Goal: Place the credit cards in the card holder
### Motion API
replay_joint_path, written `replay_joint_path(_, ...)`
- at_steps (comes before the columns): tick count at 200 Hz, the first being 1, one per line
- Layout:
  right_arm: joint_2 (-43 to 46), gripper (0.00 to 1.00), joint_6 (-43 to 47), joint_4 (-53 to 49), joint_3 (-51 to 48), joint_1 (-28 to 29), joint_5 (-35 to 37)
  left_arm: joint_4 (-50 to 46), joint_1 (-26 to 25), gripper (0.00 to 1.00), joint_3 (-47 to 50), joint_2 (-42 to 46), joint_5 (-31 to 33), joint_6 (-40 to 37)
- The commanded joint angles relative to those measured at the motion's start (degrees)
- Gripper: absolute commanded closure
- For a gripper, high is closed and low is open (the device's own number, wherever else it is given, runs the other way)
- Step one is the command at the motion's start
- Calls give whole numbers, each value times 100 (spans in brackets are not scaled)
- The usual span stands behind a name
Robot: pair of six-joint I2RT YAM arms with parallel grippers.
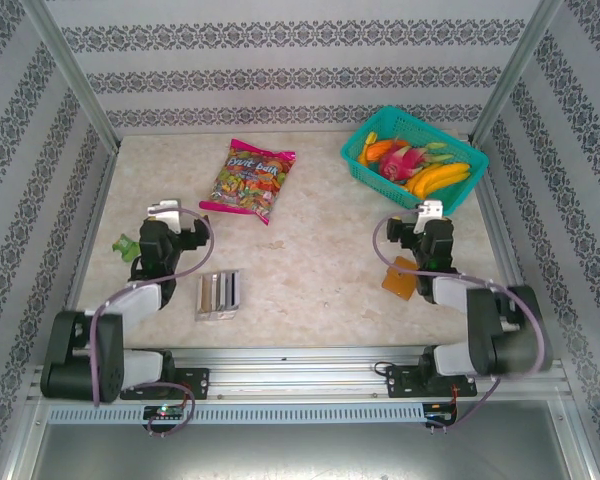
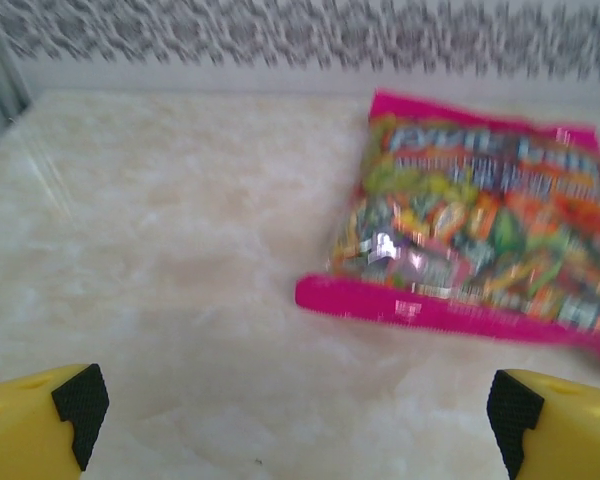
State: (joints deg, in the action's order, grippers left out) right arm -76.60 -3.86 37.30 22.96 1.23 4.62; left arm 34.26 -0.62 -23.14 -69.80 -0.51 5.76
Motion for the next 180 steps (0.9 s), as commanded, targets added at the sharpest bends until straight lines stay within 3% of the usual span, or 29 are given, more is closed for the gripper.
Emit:
replay_joint_path(1, 1047, 2, -1205, -3349, 1305, -66, 798, -1777, 106, 0, -350, 709, 553, 1938)
replay_joint_path(10, 1234, 2, -1666, -4552, 1894, -111, 518, -2607, 107, 0, -681, 757, 316, 2421)
replay_joint_path(21, 1369, 3, -1668, -5231, 2258, -132, -535, -3579, 107, 0, -1155, 749, -242, 2479)
replay_joint_path(38, 1496, 3, -1875, -5224, 2271, -117, -2482, -4391, 112, 0, -1412, 813, -771, 2842)
replay_joint_path(66, 1130, 8, -2806, -5072, 2248, 443, -4232, -4955, 106, 3, -1394, 814, -1762, 3461)
replay_joint_path(89, 722, 12, -2696, -5547, 2536, 1482, -4294, -5938, 115, 3, -1477, 1027, -1850, 3723)
replay_joint_path(114, 380, 13, -3006, -5249, 2458, 2502, -3732, -6505, 106, 1, -1324, 1642, -1997, 4182)
replay_joint_path(180, -692, 15, -3806, -4361, 2737, 3646, -3687, -6637, -37, 0, -388, 2233, -2822, 4857)
